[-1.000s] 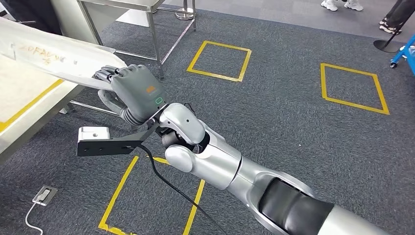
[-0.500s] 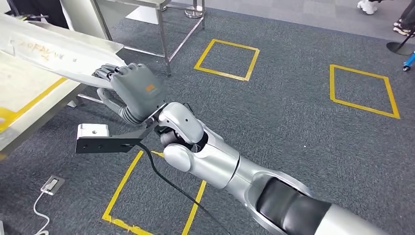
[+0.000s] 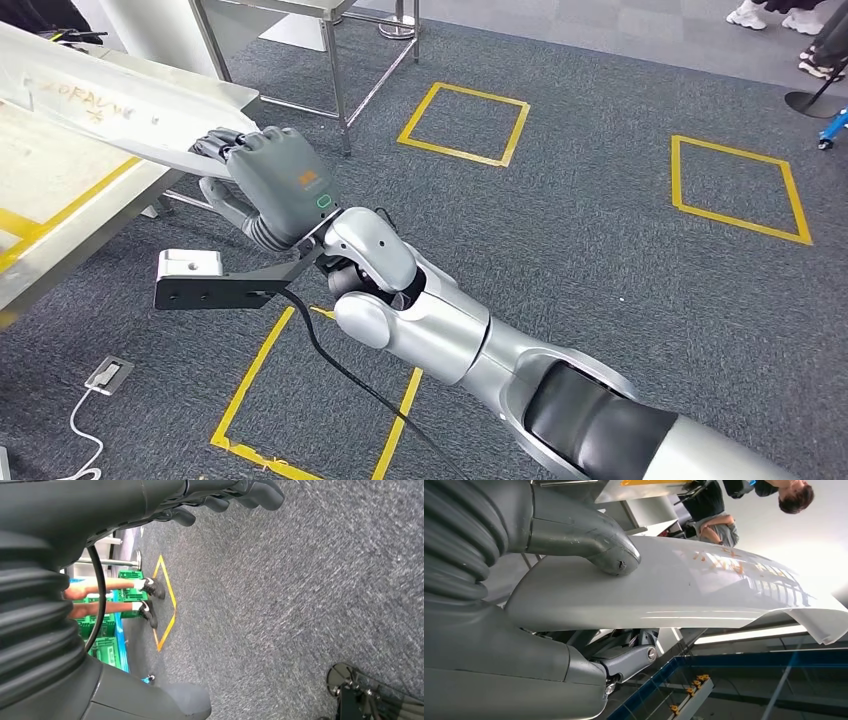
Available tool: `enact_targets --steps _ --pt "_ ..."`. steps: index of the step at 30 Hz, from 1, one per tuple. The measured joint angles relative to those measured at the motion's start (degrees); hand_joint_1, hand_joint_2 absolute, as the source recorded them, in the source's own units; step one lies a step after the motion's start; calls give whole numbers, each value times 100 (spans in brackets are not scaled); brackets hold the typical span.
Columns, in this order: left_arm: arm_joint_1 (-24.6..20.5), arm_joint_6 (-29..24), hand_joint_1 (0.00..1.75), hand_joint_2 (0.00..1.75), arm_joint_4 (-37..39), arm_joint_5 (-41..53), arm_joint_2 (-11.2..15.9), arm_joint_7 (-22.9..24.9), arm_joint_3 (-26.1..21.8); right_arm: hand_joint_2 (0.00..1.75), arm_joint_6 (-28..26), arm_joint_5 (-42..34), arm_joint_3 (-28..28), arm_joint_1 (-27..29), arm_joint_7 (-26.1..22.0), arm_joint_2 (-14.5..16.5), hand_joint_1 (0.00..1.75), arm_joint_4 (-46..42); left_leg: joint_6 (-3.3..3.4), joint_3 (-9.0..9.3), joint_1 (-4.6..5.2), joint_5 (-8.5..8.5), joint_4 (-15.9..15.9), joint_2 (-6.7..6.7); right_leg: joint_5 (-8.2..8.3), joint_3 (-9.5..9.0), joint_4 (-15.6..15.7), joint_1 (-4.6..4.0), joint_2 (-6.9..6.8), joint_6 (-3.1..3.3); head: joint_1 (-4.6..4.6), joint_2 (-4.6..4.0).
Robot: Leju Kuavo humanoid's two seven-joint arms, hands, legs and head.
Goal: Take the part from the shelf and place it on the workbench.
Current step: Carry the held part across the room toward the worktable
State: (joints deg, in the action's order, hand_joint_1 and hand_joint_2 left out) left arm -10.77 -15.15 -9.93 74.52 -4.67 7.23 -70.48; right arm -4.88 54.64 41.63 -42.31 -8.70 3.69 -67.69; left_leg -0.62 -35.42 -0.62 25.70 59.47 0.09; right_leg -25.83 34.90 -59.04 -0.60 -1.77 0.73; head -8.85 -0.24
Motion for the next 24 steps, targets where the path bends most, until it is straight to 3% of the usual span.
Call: enact_targets --steps 2,5,6,7,8,11,13,15,17,19,21,22,23,24 --pt "-6 0 0 175 0 4 -4 -1 0 175 -1 7 -3 -2 12 -2 175 -3 47 37 -47 -31 -74 -2 -120 73 -167 5 59 -54 -4 1" --pt "-13 0 0 175 0 17 -7 -3 0 175 0 27 -12 31 32 -14 175 -4 65 54 -87 -45 -112 -11 -615 540 -1155 62 151 -127 -9 1" --pt "-11 0 0 175 1 19 -7 -3 1 175 2 33 -13 55 38 -21 175 -3 54 53 -95 -41 -110 -18 -717 695 -1461 89 155 -146 -8 0" --pt "-8 0 0 175 1 19 -8 -4 1 175 3 38 -13 76 44 -28 175 -3 36 54 -106 -34 -105 -27 -718 768 -1589 116 156 -162 -8 1" --pt "-7 0 0 175 1 19 -10 -4 1 175 3 41 -13 88 46 -33 175 -3 8 57 -123 -24 -94 -37 -609 726 -1485 141 156 -177 -9 0" --pt "-9 0 0 175 -1 19 -14 -5 1 175 4 46 -24 92 44 -40 175 -8 -131 67 -175 38 -36 -69 -144 182 -392 190 178 -217 -9 1" --pt "-12 0 0 175 -3 19 -8 -13 1 175 5 48 -33 93 46 -47 175 -11 -237 74 -177 70 -42 -87 -120 27 -90 170 202 -161 -2 1" --pt "-11 0 0 175 -3 17 -12 -19 -1 175 5 51 -40 93 48 -52 175 -17 -330 112 -187 92 -98 -93 -146 4 -87 146 205 -43 3 1" --pt "-11 0 0 175 0 17 -22 -22 0 175 1 54 -46 87 51 -50 175 -34 -376 85 -198 151 18 -66 -183 -78 -60 142 202 70 19 1" --pt "-10 0 0 175 1 17 -26 -29 1 175 -3 55 -51 88 54 -48 175 -48 -365 -218 -180 337 598 -37 -253 -194 -41 123 188 164 50 0" --pt "13 0 0 175 1 17 -27 -28 1 175 -2 55 -52 114 55 -49 175 -49 -340 -717 -143 507 1360 -34 -357 -307 -41 71 175 222 71 0" --pt "31 0 0 175 1 16 -27 -27 0 175 1 56 -52 130 55 -49 175 -49 -318 -897 -121 460 1545 -34 -416 -373 -41 42 174 239 74 1" --pt "49 0 0 175 2 15 -27 -29 0 175 3 56 -52 138 56 -49 175 -49 -284 -975 -100 300 1515 -34 -478 -448 -40 14 178 250 75 1" --pt "61 0 0 175 2 10 -27 -34 0 175 4 56 -52 140 56 -49 175 -49 -238 -936 -74 34 1253 -35 -546 -537 -39 -10 182 254 75 0"
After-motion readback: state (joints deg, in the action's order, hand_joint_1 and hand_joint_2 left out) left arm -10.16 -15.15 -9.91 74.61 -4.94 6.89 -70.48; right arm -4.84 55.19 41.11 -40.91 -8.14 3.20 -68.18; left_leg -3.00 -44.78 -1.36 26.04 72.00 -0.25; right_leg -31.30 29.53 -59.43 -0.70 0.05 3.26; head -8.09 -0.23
